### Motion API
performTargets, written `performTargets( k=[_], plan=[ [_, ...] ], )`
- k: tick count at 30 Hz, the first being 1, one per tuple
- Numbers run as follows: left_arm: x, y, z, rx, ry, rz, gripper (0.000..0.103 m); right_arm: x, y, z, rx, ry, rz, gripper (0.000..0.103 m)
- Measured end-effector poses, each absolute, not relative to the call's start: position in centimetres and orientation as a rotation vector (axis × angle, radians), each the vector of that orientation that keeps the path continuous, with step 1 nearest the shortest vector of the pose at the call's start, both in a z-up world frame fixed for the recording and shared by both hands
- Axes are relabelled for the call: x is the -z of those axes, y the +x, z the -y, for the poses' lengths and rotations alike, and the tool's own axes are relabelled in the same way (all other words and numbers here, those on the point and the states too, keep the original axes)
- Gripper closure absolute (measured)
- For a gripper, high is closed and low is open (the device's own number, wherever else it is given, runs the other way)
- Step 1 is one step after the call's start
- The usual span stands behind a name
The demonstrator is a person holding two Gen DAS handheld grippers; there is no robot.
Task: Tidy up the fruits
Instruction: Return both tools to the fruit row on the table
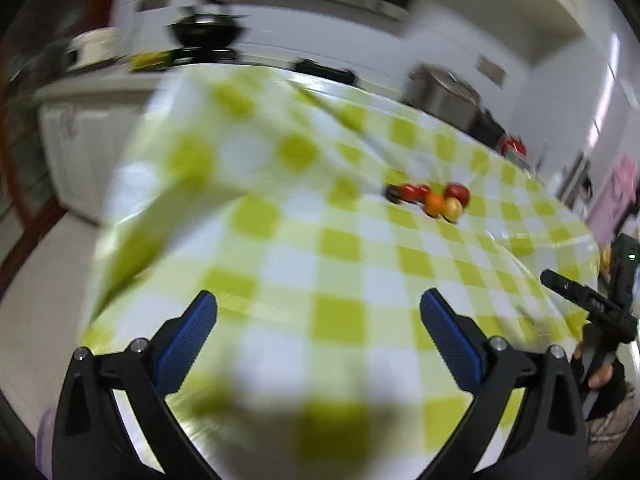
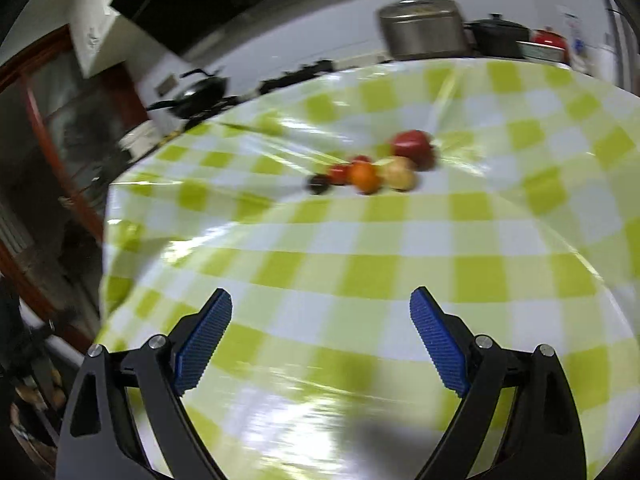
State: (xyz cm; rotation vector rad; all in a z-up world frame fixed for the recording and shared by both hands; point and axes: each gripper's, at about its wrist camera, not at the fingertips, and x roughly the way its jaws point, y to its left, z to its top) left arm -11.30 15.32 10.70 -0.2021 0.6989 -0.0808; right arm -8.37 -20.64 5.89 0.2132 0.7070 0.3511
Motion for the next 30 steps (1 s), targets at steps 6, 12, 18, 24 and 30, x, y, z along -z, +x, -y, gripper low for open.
performTargets(
  k=[6,12,18,24,30],
  plan=[
    [-7.2,-3.0,-2.9,0.235,-0.114,-0.755,0.001,-3.3,-6.8,25.6,-0.26,0.268,-0.745,0.015],
    [-4.1,3.3,4.4,0.236,-0.09,-0.765,0.001,-1.6,-5.8,27.6,-0.239,0.311,-0.776,0.015],
    [-3.1,6.9,4.5,0.194,-0.118,-0.75,0.001,-1.0,-5.0,28.5,-0.256,0.361,-0.814,0.015],
    [-2.9,6.9,1.8,0.236,-0.277,-0.729,0.001,-1.1,-2.0,28.7,-0.256,0.398,-0.85,0.015],
    [-2.9,6.7,1.0,0.224,-0.319,-0.712,0.001,-2.0,4.2,26.7,-0.215,0.319,-0.81,0.015]
  ],
)
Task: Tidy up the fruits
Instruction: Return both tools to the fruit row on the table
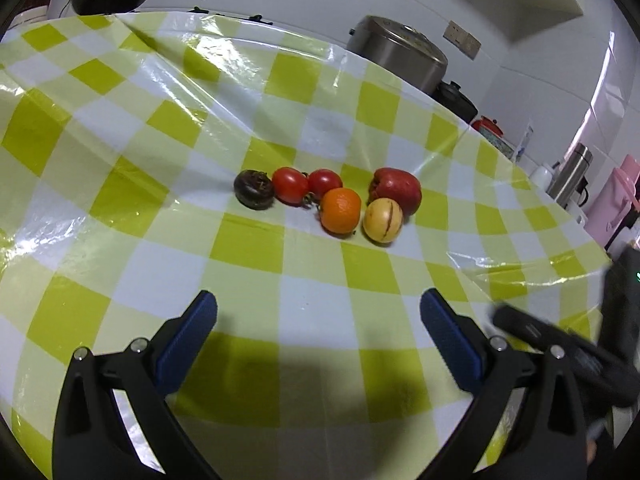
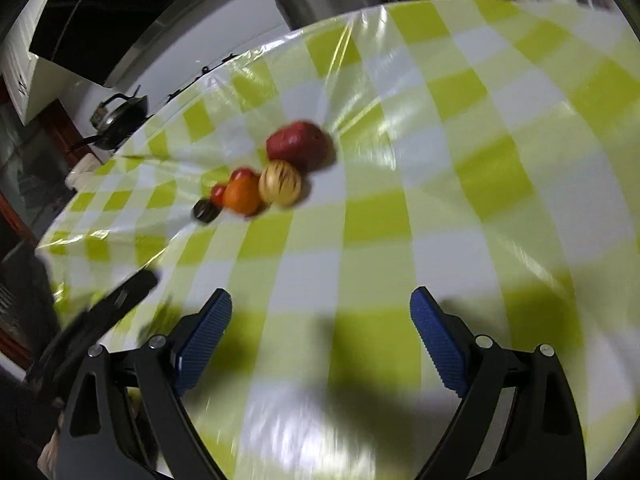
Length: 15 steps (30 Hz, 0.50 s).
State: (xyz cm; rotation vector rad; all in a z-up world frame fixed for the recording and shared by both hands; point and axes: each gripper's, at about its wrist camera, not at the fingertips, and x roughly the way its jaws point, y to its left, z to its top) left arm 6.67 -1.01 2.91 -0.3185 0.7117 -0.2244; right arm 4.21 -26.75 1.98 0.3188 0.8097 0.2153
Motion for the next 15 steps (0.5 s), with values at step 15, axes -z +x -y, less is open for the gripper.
performTargets(
  k=[15],
  plan=[
    [-3.0,6.5,-1.5,0.155,-0.43,-0.666,0.001,-1.0,15.3,18.5,-0.132,0.046,-0.843,0.017]
  ],
)
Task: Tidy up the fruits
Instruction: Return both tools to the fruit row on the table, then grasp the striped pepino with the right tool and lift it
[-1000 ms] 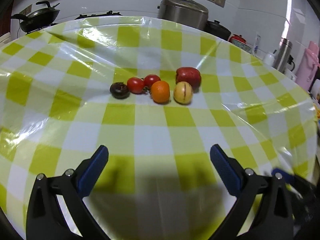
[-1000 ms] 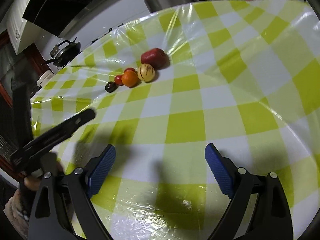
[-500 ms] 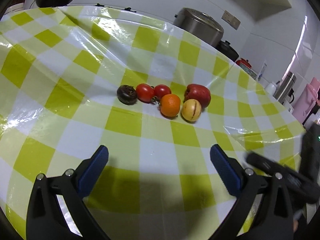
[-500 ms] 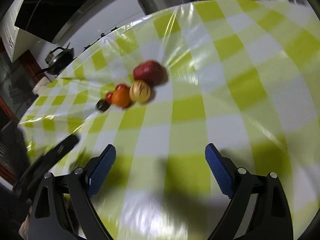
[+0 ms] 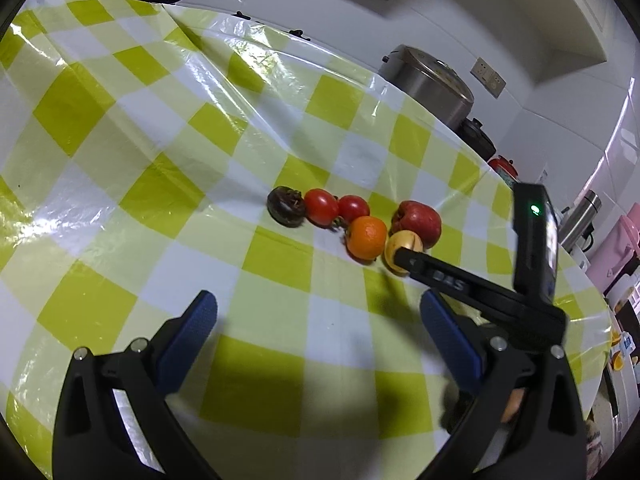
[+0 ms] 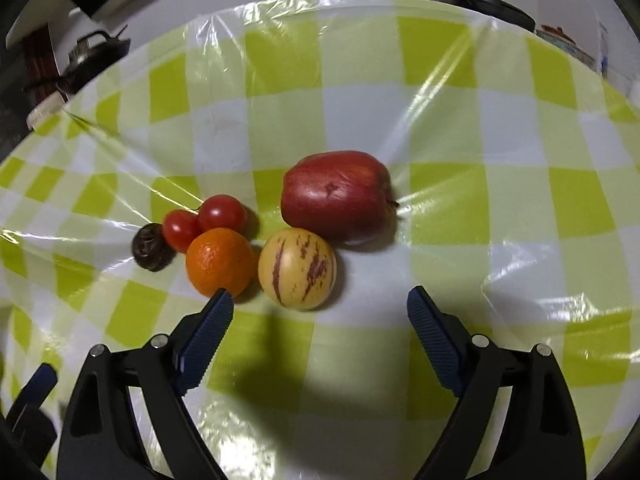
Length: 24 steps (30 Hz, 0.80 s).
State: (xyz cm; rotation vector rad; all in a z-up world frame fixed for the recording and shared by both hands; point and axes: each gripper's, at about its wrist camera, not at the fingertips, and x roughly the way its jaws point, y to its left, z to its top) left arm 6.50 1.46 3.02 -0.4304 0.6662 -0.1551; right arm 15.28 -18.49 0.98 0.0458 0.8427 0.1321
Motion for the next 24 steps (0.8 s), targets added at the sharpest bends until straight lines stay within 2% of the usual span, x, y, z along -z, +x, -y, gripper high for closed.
performTargets(
  k=[10,21,24],
  plan=[
    [-2.9,6.3,-1.7,0.151,-0.454,-0.663,0.001,0.2,18.7,18.1,-0.054,0.013,-0.934,0.019],
    [-3.0,6.4,-1.7,0.152,-0.45,-0.664,0.001,0.3,20.1,19.3,-0.092,0.042,-0.94,0.02],
    [-3.0,6.4,-1.5,0.152,-0.445,-0.664,0.001,0.4,20.1,19.4,-0.133,0.064,-0.952,0.032]
  ],
)
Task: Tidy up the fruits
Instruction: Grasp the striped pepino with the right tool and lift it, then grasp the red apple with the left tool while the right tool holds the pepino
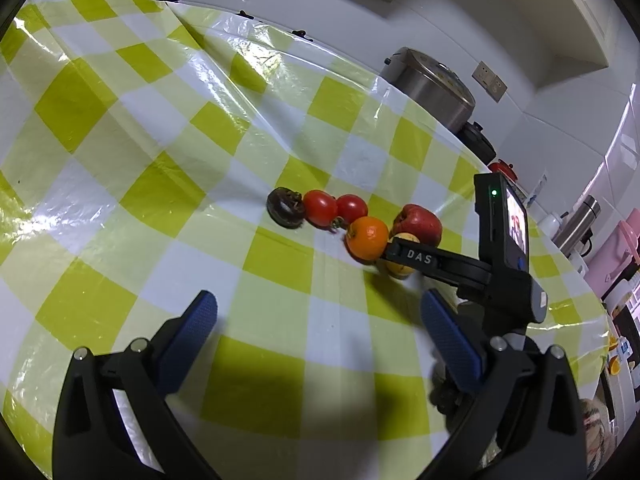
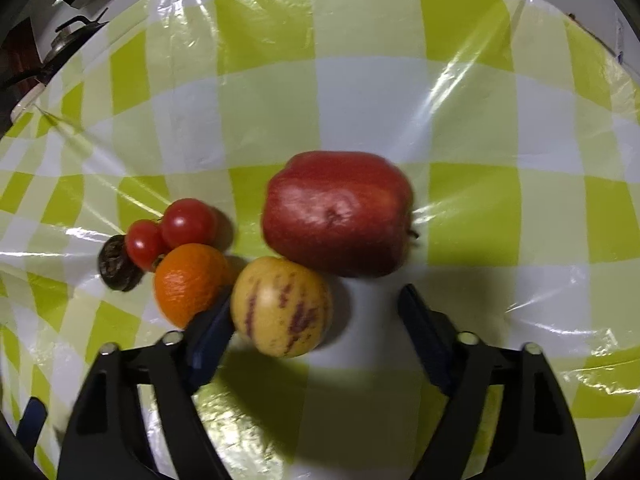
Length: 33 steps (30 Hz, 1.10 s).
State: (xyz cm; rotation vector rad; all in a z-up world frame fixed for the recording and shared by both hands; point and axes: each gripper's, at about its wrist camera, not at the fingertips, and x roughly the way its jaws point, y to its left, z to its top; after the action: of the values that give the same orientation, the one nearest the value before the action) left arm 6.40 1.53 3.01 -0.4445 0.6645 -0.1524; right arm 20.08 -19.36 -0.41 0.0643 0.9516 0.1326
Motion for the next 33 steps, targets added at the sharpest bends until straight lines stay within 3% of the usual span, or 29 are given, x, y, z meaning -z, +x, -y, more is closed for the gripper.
performTargets(
  k=[6,24,33],
  plan=[
    [-3.0,6.5,-1.4,0.156,-0.435,-0.667,0.001,0.3,19.2,19.1,-0.214,0.086,-0.936,0.059],
    [-2.9,6.7,-0.5,0.158,-0.39,-0.68,0.001,-2.3,7.1,26.5,-0.304,0.328,-0.815,0.059],
    [-2.7,7.2,0.4,0.172,-0.348,-0.712,0.001,-0.4,6.1,29.5,-0.284,0.473,-0.801,0.059]
  ],
)
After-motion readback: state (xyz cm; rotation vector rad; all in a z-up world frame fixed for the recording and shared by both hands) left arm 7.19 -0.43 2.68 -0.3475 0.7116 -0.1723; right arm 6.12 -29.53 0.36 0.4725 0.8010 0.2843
